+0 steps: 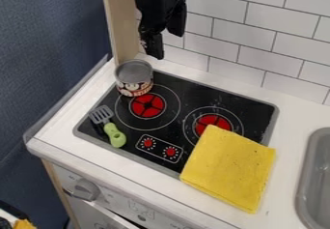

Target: Movve the yellow cloth from the bottom right side of the stove to between the stoves

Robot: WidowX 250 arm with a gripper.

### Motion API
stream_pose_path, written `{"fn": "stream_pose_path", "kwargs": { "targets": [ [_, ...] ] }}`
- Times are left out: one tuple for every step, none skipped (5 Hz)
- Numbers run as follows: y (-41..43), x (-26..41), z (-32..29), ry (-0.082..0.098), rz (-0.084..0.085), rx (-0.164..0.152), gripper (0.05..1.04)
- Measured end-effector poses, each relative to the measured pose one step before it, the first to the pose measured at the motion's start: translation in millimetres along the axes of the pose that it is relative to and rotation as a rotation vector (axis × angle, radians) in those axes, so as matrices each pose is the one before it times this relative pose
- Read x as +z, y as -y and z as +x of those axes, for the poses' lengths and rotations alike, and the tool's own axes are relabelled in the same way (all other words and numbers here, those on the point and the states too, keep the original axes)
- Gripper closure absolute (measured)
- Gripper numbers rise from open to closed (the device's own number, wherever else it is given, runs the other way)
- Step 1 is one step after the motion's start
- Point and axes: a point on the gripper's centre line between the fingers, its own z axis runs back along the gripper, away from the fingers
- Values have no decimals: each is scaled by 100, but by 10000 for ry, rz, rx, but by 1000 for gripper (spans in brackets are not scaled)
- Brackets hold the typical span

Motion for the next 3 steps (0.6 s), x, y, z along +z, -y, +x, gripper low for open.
{"fn": "stream_pose_path", "kwargs": {
  "targets": [
    [-732, -1214, -185, -29, 443, 20, 84],
    [-1561, 418, -1987, 965, 769, -278, 83],
    [-1191, 1833, -2317, 468, 136, -159, 83]
  ]
}}
